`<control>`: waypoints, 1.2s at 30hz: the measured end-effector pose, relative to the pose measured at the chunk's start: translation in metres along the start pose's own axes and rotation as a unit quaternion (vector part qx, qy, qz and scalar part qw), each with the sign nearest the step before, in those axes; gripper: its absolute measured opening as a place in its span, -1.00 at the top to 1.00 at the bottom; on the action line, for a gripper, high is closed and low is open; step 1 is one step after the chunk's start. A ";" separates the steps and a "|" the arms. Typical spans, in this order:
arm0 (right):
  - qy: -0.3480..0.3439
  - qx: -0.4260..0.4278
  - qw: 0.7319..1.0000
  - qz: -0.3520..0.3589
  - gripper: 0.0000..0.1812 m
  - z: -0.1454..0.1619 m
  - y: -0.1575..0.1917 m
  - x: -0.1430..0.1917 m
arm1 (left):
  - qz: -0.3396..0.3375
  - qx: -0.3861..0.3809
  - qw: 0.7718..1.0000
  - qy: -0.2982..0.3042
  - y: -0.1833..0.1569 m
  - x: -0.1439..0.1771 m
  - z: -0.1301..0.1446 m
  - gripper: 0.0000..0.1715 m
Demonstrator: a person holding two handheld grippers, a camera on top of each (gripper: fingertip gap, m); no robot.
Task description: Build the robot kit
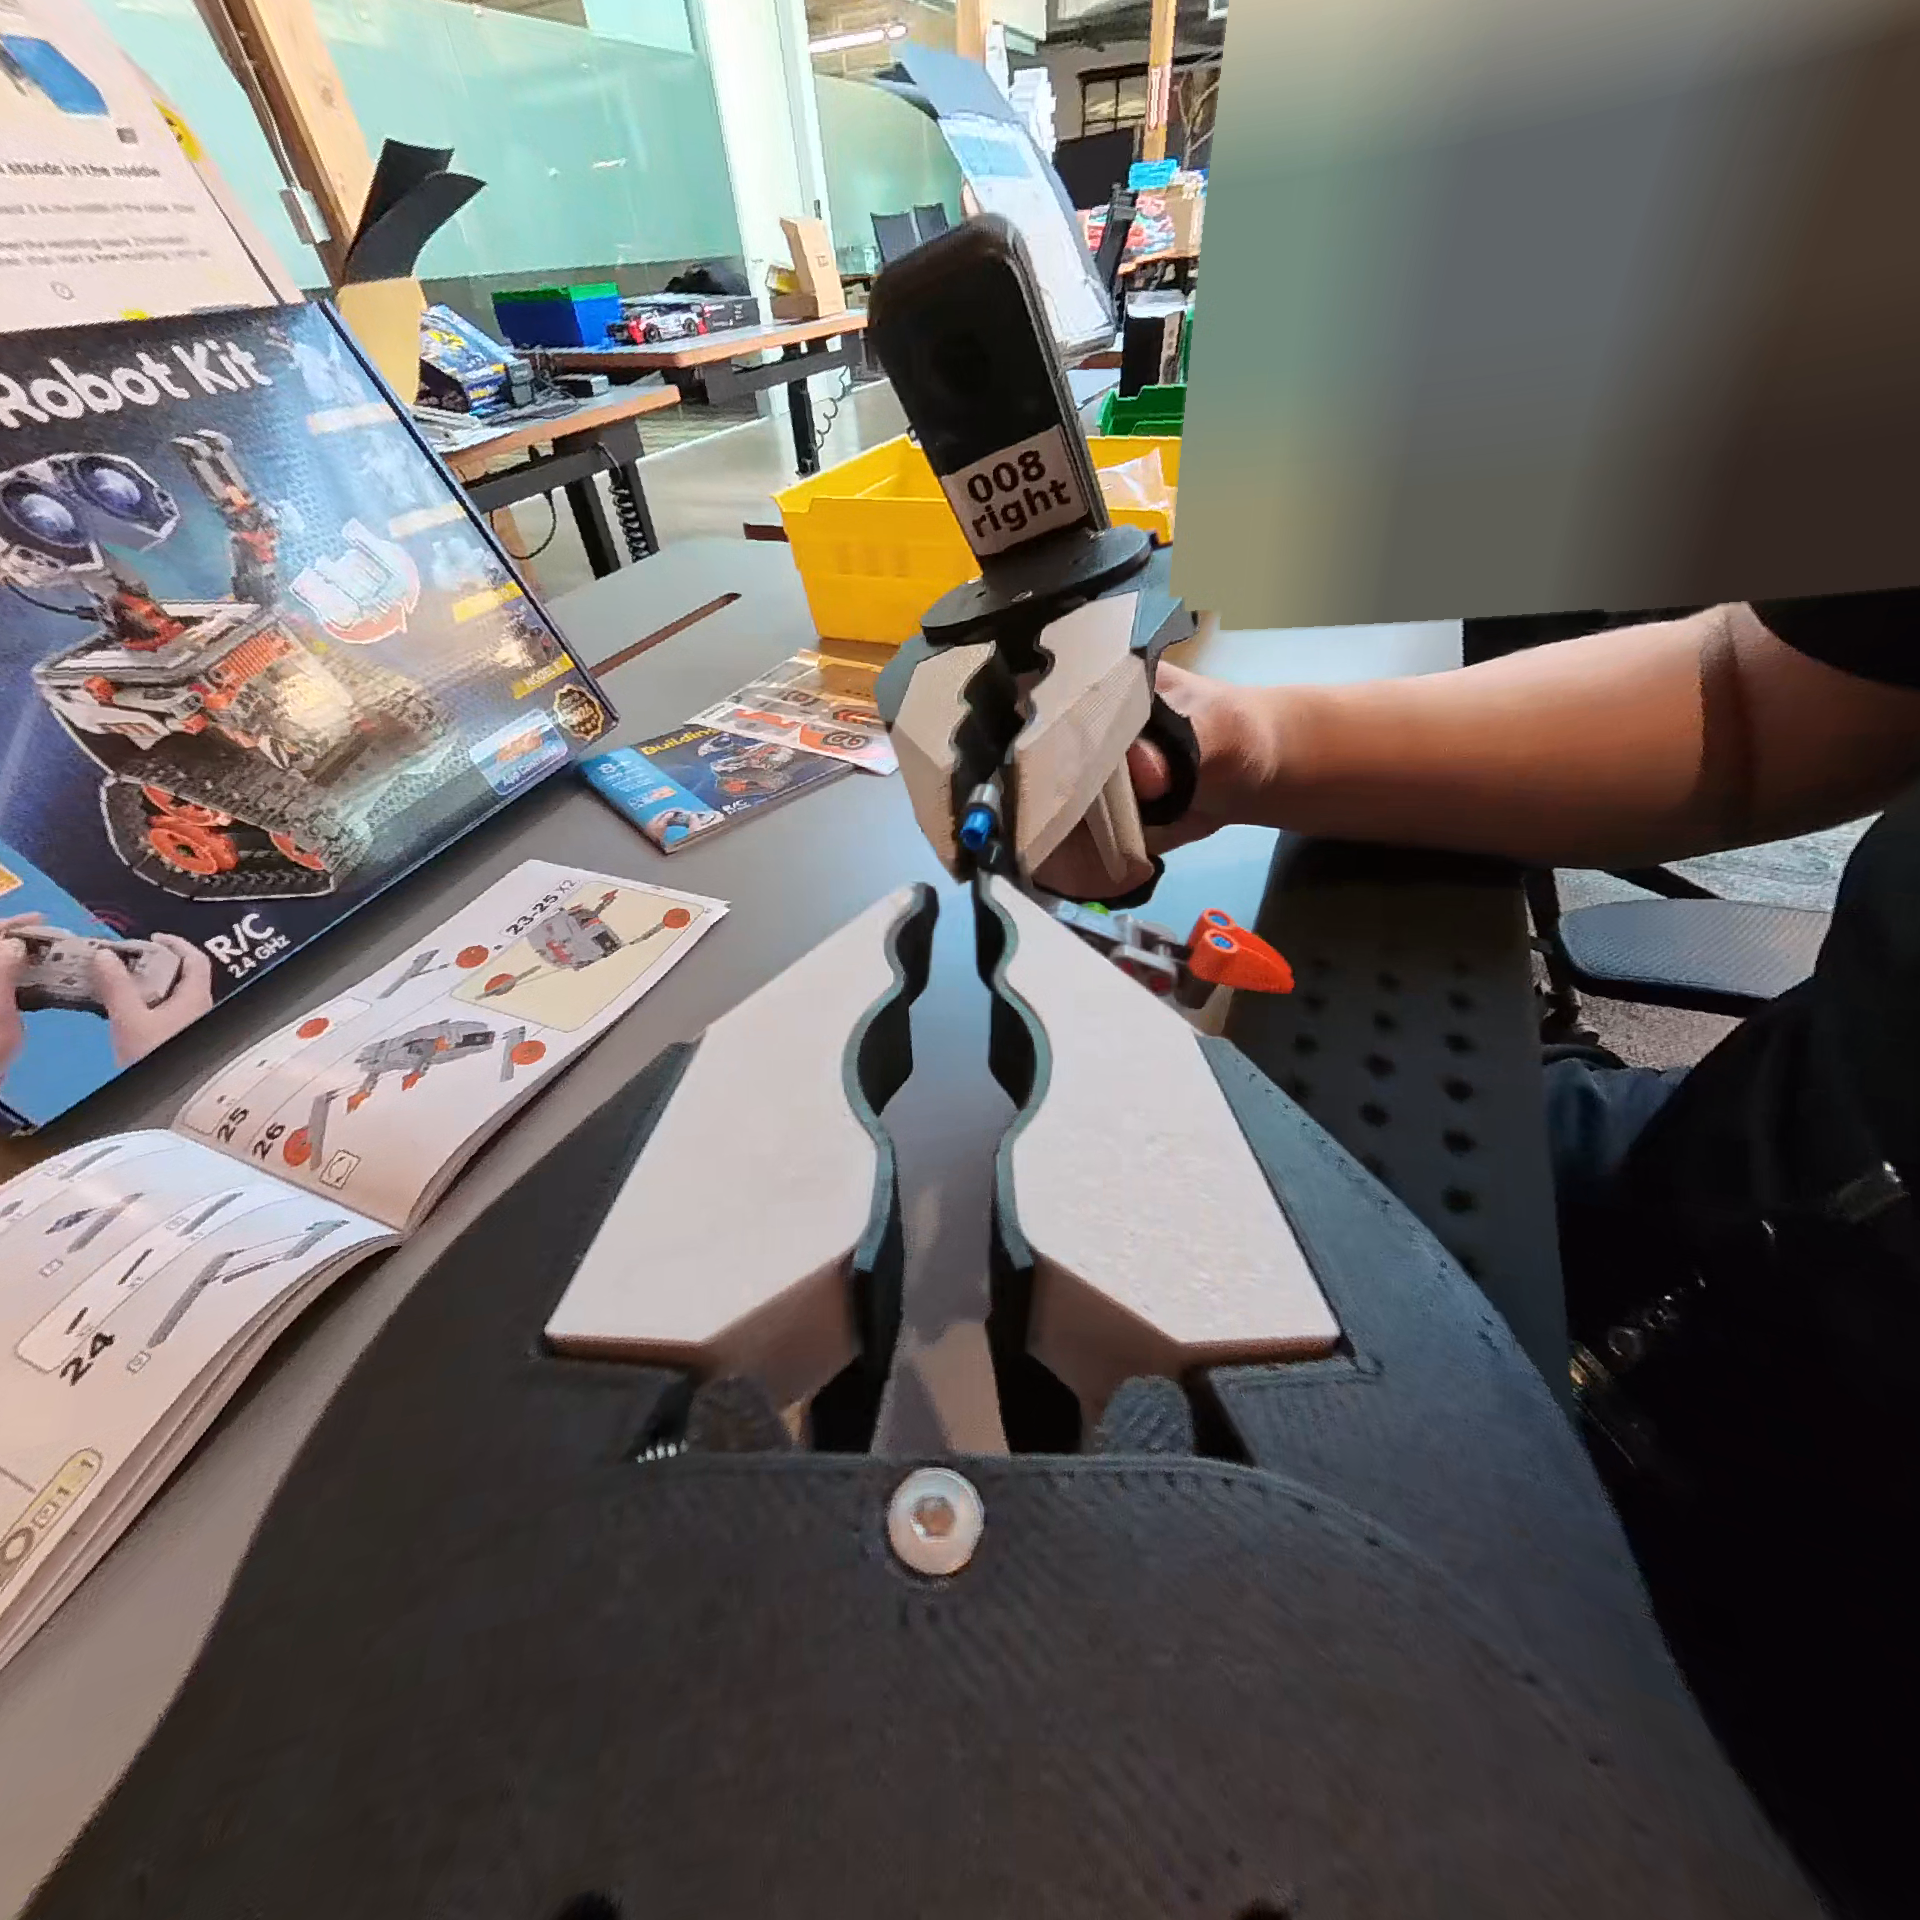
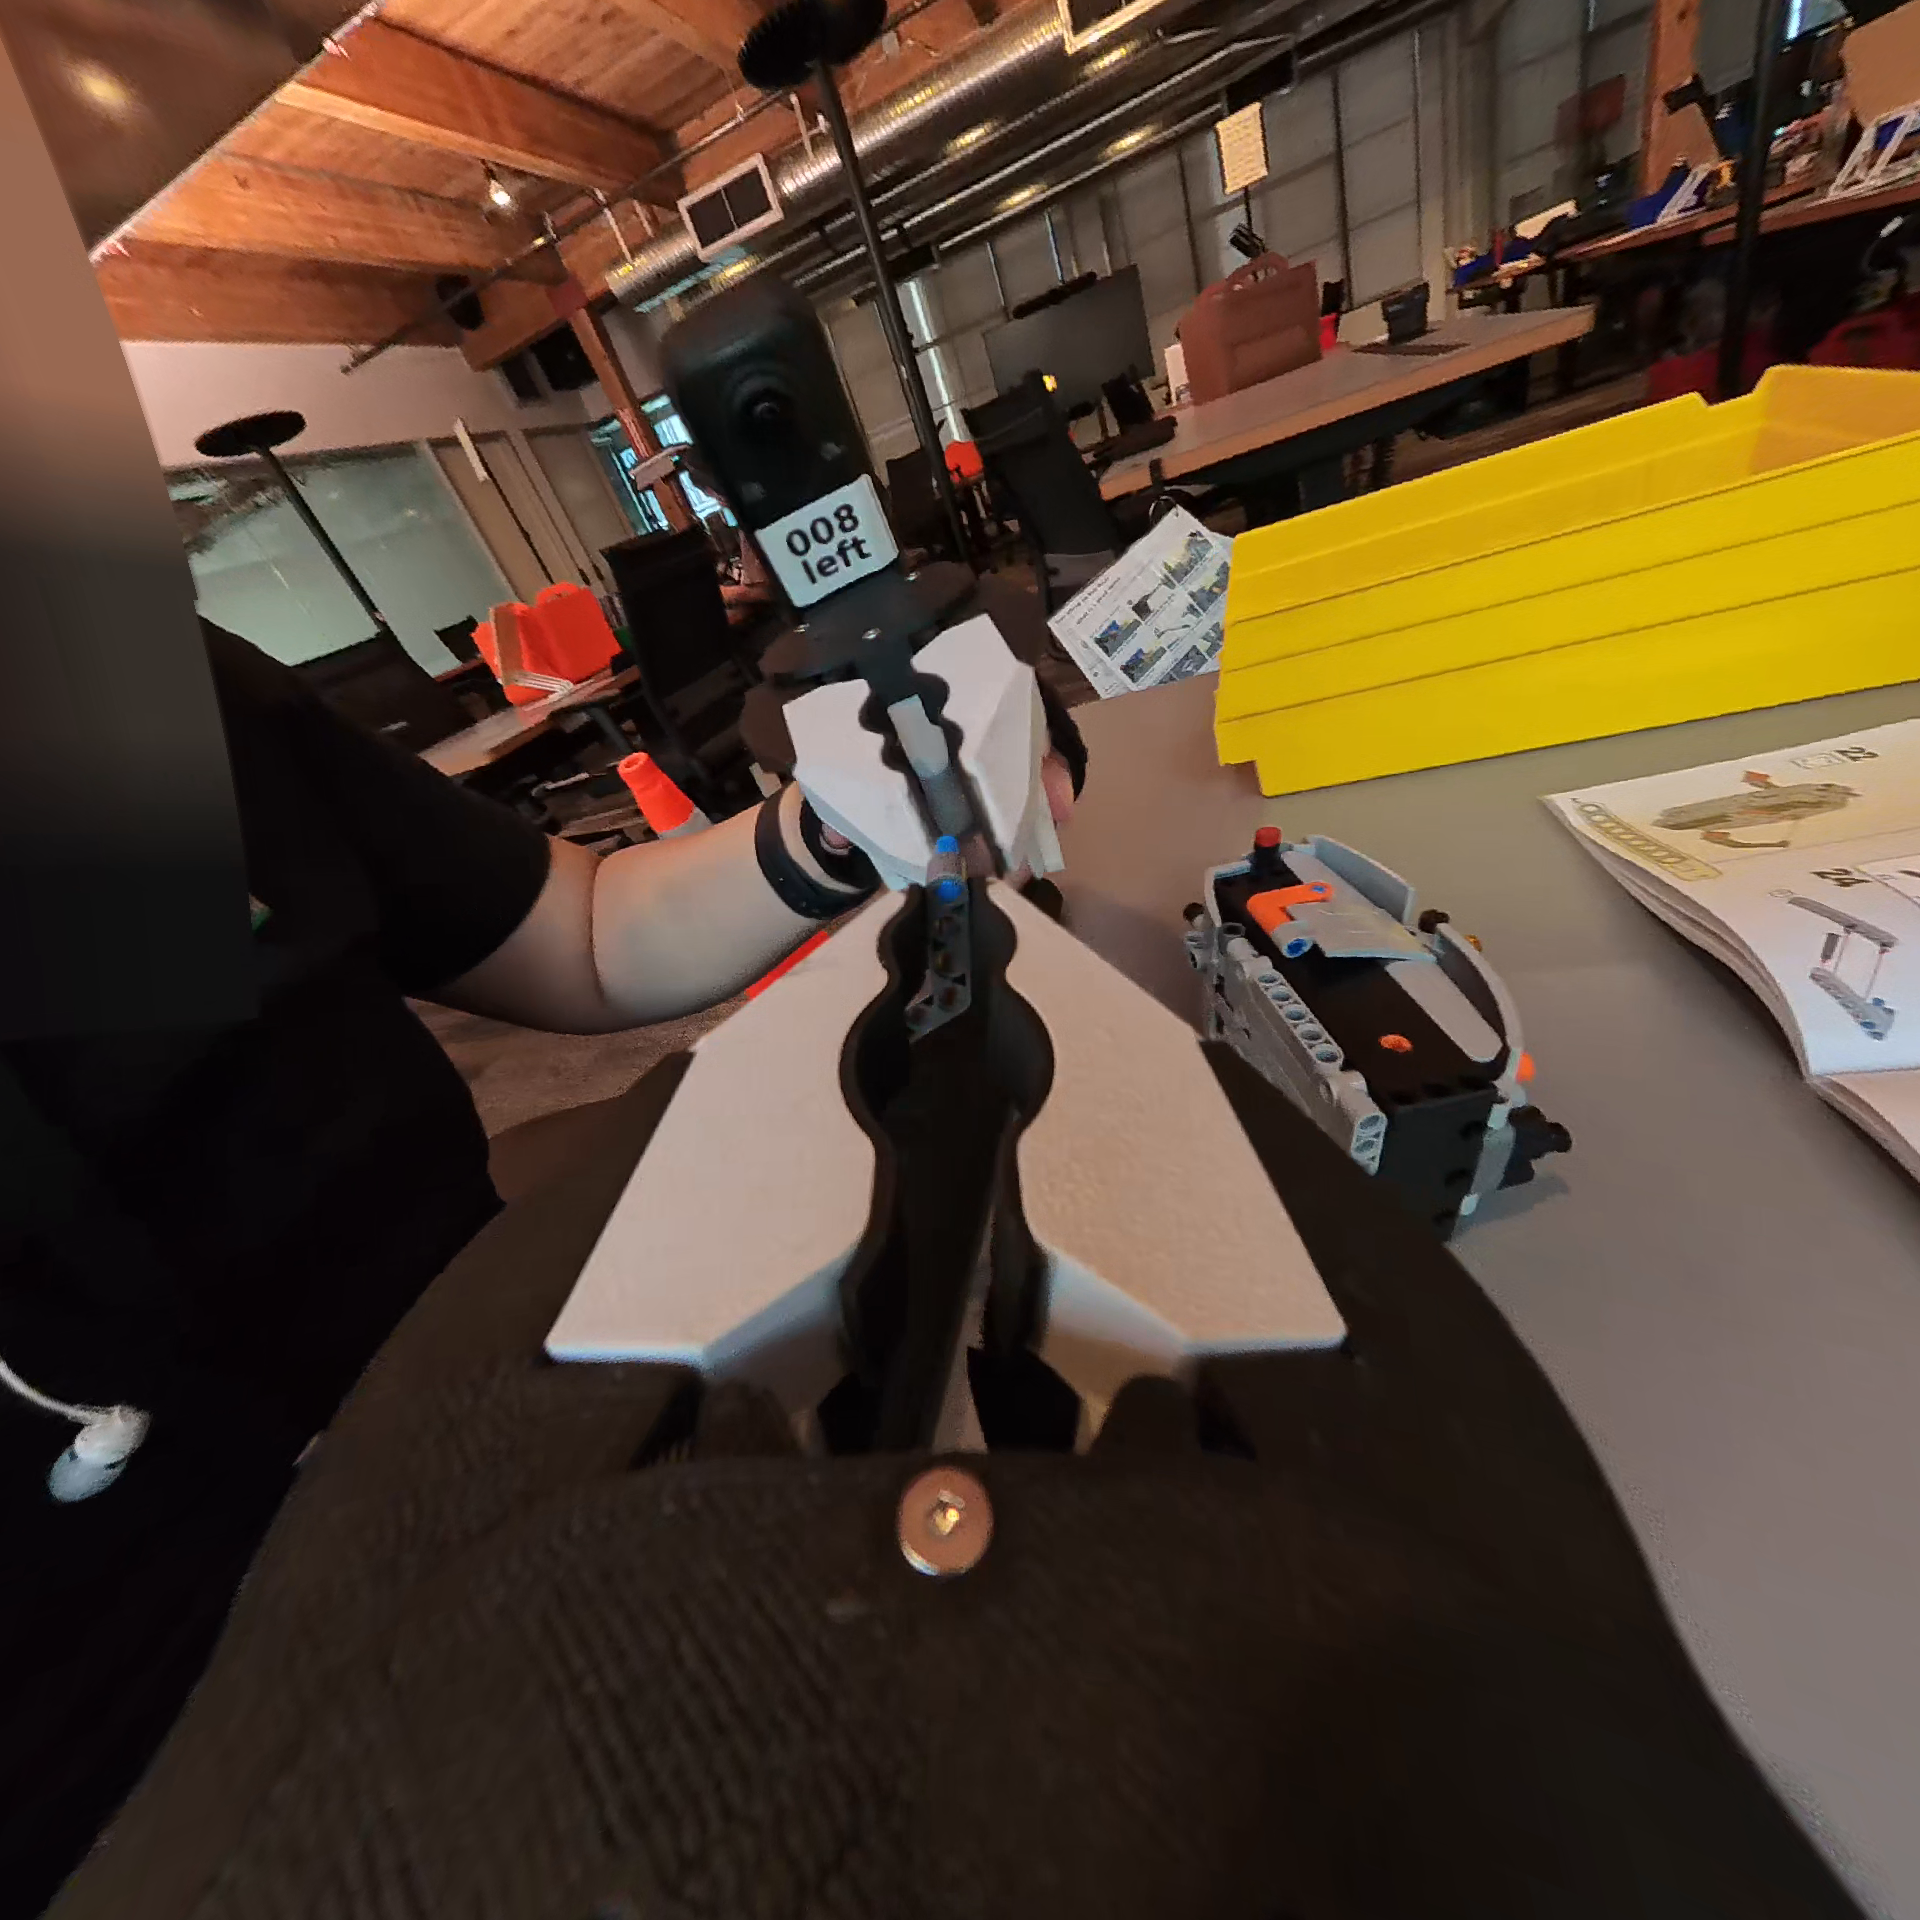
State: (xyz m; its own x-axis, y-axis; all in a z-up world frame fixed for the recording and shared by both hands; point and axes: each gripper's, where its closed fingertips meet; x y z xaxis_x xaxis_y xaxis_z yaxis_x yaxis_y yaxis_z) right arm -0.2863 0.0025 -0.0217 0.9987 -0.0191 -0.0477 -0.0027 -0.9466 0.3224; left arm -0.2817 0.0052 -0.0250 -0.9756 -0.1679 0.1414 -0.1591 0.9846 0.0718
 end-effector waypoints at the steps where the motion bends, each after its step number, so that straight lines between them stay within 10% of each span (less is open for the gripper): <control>1: -0.001 0.000 1.000 0.000 0.93 -0.001 0.000 0.001 | 0.003 0.004 1.000 -0.002 0.000 0.000 -0.002 0.90; 23: 0.048 0.087 0.995 0.023 0.92 0.005 0.006 -0.001 | 0.080 0.182 0.980 0.010 -0.012 -0.005 -0.007 0.98; 32: 0.095 0.262 0.957 0.078 0.93 0.003 0.018 -0.001 | 0.155 0.370 0.914 0.061 -0.027 -0.001 -0.013 0.97; 36: 0.023 0.122 0.992 0.014 0.92 -0.011 0.025 0.003 | 0.092 0.242 0.966 0.026 -0.012 0.008 -0.022 0.72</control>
State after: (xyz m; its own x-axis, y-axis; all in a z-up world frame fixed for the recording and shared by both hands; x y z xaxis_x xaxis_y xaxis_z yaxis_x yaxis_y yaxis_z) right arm -0.2830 -0.0173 -0.0038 0.9993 -0.0364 0.0033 -0.0365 -0.9958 0.0837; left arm -0.2846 -0.0090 -0.0030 -0.9871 0.0219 0.1587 -0.0486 0.9031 -0.4266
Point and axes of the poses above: each gripper's, where its closed fingertips meet, x back along the fingers, z out of its underside, y = z × x across the jaws, and after that the axes turned 4 degrees about -z, right-handed
